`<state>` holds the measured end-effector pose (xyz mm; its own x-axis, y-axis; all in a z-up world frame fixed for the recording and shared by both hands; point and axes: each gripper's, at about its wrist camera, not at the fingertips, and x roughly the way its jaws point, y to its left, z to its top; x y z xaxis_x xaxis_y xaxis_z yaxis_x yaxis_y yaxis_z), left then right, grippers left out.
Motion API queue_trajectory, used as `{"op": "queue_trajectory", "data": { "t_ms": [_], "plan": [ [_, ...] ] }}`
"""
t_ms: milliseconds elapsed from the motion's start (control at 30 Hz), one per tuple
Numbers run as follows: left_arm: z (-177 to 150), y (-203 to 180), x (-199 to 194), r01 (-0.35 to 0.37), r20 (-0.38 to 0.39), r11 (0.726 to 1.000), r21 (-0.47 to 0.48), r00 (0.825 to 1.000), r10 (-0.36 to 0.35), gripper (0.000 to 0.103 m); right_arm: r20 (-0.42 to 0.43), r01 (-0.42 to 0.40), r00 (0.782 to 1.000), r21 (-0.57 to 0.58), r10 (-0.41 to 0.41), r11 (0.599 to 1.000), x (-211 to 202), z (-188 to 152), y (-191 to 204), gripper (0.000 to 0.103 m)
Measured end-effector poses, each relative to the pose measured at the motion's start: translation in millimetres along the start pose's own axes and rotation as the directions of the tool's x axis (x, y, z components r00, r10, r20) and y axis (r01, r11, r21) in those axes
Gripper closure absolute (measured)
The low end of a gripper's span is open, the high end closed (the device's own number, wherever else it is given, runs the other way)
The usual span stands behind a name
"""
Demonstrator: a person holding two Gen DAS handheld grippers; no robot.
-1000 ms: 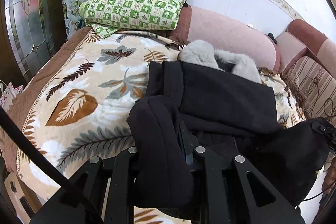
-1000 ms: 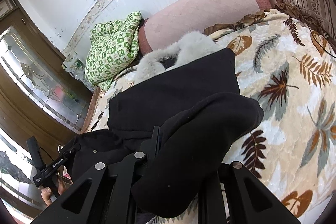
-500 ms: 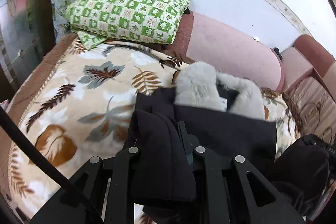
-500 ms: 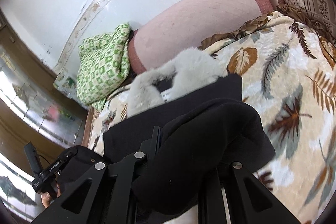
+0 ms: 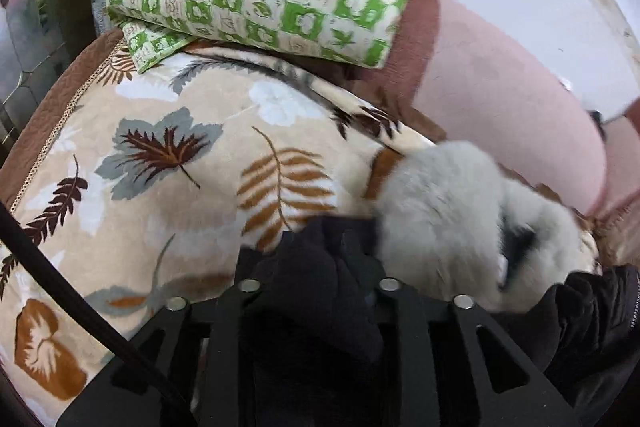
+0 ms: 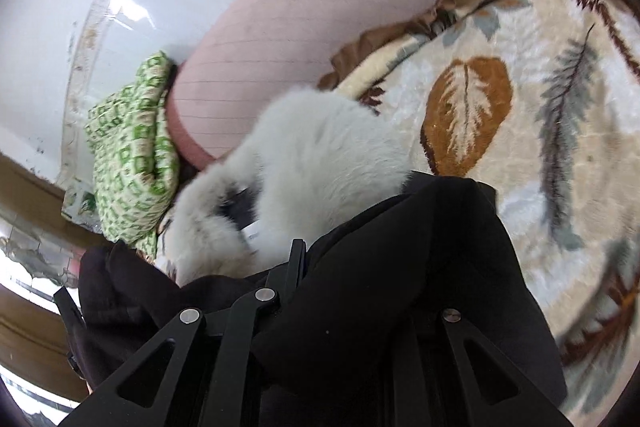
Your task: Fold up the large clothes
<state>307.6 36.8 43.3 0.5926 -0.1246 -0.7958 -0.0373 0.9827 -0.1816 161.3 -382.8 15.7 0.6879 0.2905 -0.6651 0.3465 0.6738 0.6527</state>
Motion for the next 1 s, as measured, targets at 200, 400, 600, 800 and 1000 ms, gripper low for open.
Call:
{"op": "queue_trajectory", "data": {
  "t_ms": [200,400,600,800,1000],
  "plan": [
    [13.5,3.5,31.8,-0.06,-0.011,0.998,-0.031,0.998,0.06,0.052,-0.024,0.036,0.999,-0.01,-0.036,0.999,28.9,8.8,-5.8,0.088],
    [12.5,5.8,11.4,-0.018,0.018,0.999,-0.03,1.0,0.018,0.052,-0.026,0.001,1.0,0.015,-0.001,1.0,40.6,13.3,-16.3,0.088],
    [-5.9,5.8,-54.7,0.036,0.094,0.999,-0.004,0.995,-0.035,0.047,-0.02,0.005,1.0,0.039,-0.004,0.999,47.0,15.2,-22.6,0.088],
    [-64.5,-20.3,-116.2,0.19,0.137,0.973,0.131,0.969,-0.207,0.035,-0.081,-0.019,0.996,0.08,0.026,0.997,48.8,23.8,-25.7,0.083],
    [-108.1,-85.9,-85.5,0.113,0.105,0.932,0.344,0.982,-0.157,0.034,-0.111,-0.132,0.983,0.133,0.147,0.982,28.8,30.0,-26.0,0.038]
  ]
}}
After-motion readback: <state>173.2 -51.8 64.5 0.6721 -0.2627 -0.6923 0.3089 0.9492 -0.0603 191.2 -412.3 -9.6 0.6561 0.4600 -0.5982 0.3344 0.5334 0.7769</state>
